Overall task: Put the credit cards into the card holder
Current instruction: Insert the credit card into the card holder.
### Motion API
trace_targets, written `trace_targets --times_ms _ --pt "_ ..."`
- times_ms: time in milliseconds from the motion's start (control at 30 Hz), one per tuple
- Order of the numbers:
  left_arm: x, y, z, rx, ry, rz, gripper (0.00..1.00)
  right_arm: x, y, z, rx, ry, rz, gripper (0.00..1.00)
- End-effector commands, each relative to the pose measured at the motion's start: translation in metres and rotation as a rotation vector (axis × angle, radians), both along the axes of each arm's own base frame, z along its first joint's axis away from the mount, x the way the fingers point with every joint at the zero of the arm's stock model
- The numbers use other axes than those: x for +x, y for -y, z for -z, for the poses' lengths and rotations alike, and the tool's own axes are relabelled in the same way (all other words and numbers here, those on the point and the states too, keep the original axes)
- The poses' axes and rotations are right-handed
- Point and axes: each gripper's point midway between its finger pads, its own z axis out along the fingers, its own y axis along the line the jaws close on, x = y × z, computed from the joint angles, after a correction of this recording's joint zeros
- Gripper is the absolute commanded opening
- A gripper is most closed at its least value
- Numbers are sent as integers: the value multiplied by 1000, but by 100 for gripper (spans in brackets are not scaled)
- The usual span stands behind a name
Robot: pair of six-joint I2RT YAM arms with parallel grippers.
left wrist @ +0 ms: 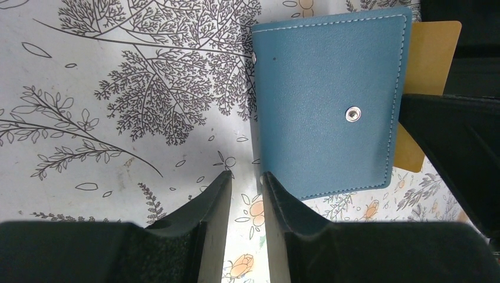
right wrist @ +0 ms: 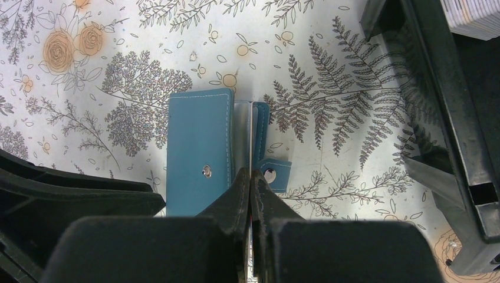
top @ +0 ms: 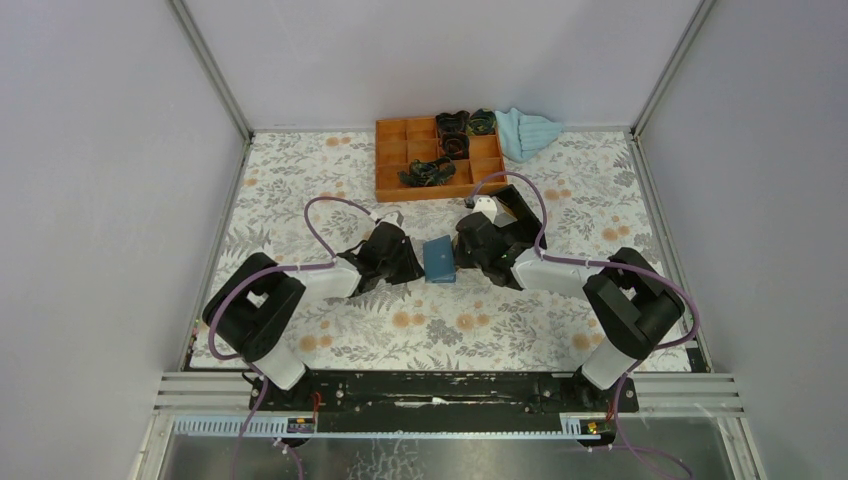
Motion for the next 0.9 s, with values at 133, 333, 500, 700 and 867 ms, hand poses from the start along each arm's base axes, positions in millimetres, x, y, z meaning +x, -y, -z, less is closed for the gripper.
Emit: trace_targets --times_ms 133,333,500,700,867 --pt "7 10 -4 -16 34 12 33 6 -5 -15 54 28 8 0" --pt "6 10 -2 -14 29 13 33 6 -5 -21 53 40 6 0" --pt "6 11 -3 -15 32 15 33 7 -5 -23 49 44 5 0" --pt "7 11 -3 -15 32 15 33 9 -4 -26 43 51 6 0" --pt "7 11 -3 -14 31 15 33 10 -4 -29 40 56 4 0"
